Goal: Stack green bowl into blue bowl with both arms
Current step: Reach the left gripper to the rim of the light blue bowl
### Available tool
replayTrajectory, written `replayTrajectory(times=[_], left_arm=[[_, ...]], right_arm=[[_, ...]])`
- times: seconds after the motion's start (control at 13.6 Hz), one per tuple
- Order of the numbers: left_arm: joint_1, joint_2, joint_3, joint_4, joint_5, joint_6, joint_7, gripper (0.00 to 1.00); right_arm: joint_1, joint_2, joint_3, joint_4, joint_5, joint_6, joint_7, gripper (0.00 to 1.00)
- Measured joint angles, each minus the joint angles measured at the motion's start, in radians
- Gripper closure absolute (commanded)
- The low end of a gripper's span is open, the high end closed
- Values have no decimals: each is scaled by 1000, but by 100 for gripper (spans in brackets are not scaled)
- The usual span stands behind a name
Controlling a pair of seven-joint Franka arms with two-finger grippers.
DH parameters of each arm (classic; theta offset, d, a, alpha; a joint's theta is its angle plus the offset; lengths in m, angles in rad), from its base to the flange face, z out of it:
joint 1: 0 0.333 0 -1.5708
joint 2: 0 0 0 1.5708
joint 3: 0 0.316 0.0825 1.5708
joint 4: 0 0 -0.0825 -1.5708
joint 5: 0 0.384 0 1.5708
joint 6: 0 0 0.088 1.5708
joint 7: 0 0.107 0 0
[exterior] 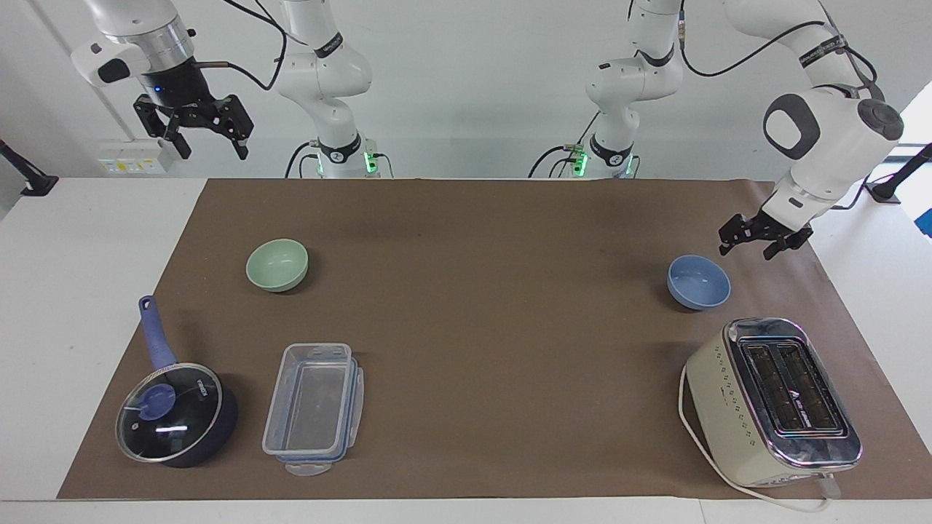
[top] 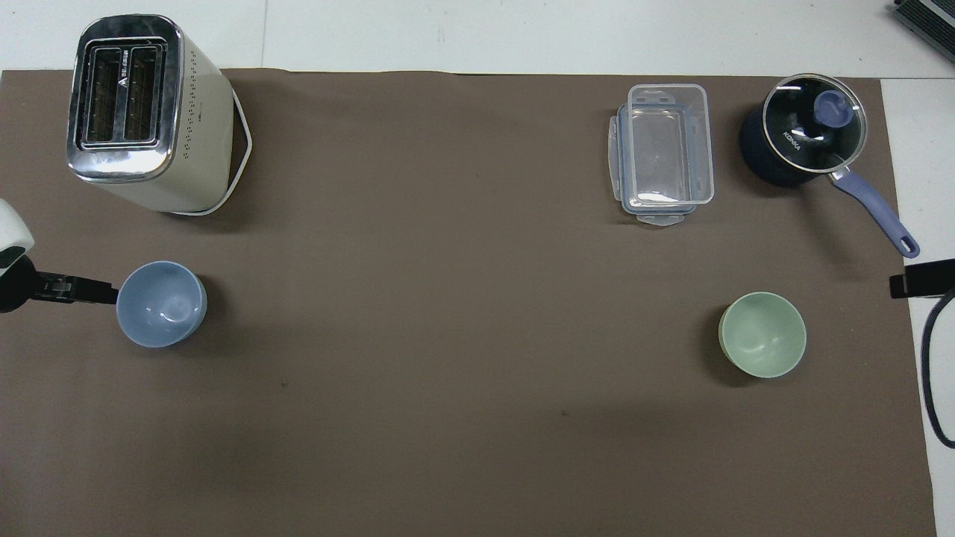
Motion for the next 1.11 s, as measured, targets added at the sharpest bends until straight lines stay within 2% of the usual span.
replayTrajectory(times=[0.22,0.29,0.37,0.44,0.52,0.88,1.11], left_arm=[[9,47,0,-50,-11,126,1,37],[9,62,0,-61,-23,159,1,63],[11,72,0,-69,-42,174,1,81],[15,77,0,-78,-59,181,2,93],[21,78,0,-87,-68,183,6,96],[37,80,0,-134,-78,217,25,95],[37,80,-1,-134,-80,217,25,100]], right_arm=[[0,0,0,0,0,0,0,0],[0,0,0,0,0,0,0,0],[0,0,0,0,0,0,0,0],[0,0,0,0,0,0,0,0],[0,0,0,0,0,0,0,0],[0,0,0,0,0,0,0,0],[0,0,0,0,0,0,0,0]])
